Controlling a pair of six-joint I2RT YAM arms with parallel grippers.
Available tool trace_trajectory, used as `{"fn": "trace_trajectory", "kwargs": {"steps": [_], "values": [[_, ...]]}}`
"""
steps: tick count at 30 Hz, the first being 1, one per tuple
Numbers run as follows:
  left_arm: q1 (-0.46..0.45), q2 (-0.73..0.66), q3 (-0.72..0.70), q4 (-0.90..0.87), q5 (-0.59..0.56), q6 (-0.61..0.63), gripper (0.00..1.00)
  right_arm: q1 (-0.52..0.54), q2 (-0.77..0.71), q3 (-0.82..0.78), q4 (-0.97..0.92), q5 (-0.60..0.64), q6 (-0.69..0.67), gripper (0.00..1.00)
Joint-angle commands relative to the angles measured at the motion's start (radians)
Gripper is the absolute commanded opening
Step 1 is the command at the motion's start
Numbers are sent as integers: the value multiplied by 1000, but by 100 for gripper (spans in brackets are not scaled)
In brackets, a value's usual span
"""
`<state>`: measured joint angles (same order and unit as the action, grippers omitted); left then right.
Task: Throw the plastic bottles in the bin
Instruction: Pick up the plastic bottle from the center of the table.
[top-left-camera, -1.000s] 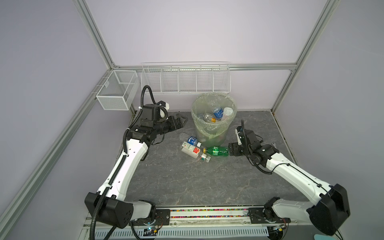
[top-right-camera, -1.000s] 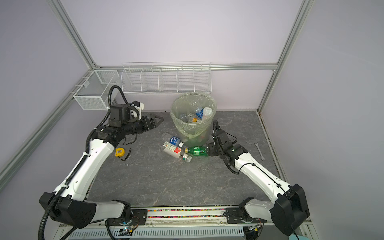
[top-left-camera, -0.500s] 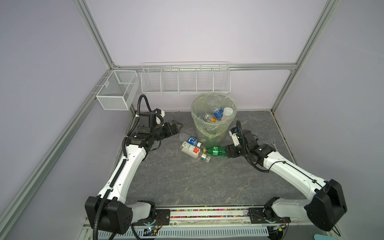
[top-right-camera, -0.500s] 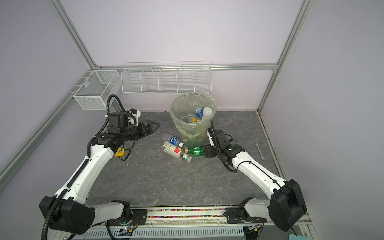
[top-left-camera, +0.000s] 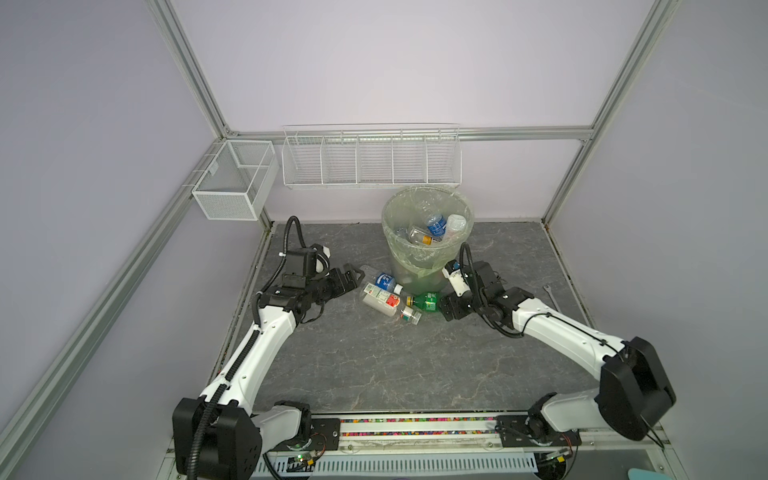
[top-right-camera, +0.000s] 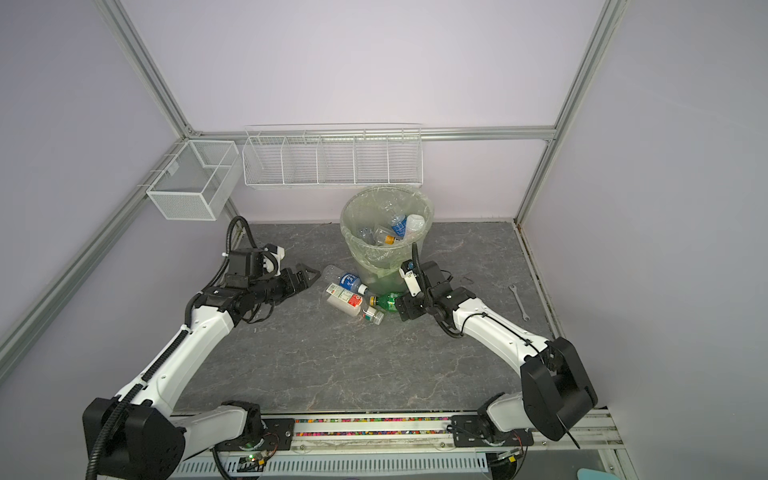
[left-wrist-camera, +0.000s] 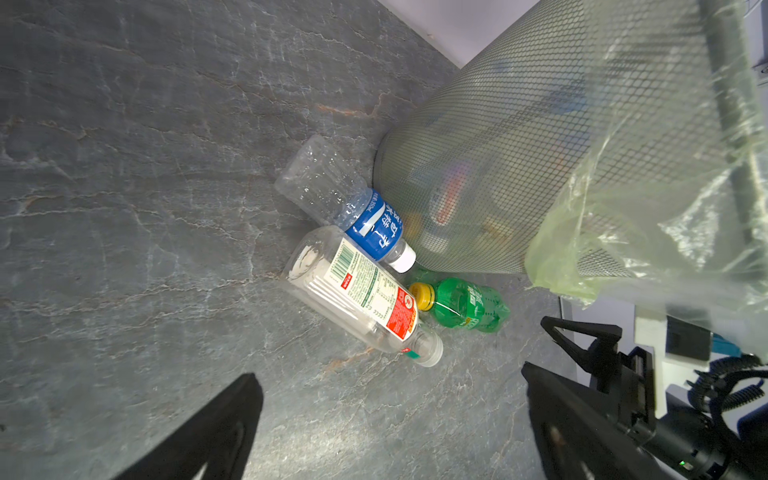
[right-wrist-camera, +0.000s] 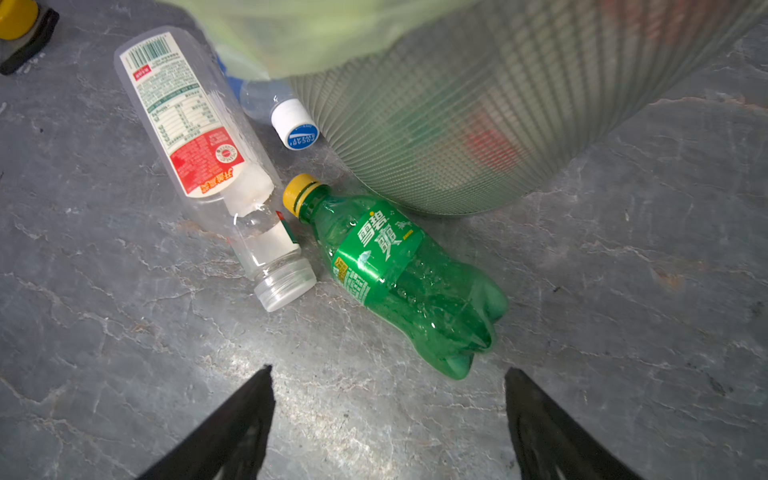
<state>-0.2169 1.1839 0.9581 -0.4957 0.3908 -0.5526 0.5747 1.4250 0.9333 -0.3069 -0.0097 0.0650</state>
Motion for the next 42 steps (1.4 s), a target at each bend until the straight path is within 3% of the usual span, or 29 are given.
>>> {"fn": "trace_trajectory", "kwargs": {"steps": [1,19,36,42], "values": [[8,-30,-36,37,-35,-8,99,11,22,-33,72,-29,-70,88],[16,-78,-86,38,-71,-32,99,17,171,11,139,-18,-238,88],[24,-66,-76,62,-79,-59,99,27,286,85,67,-37,-210,88],[25,-77,-86,53,-81,-59,99,69,296,70,41,25,-175,88]]}}
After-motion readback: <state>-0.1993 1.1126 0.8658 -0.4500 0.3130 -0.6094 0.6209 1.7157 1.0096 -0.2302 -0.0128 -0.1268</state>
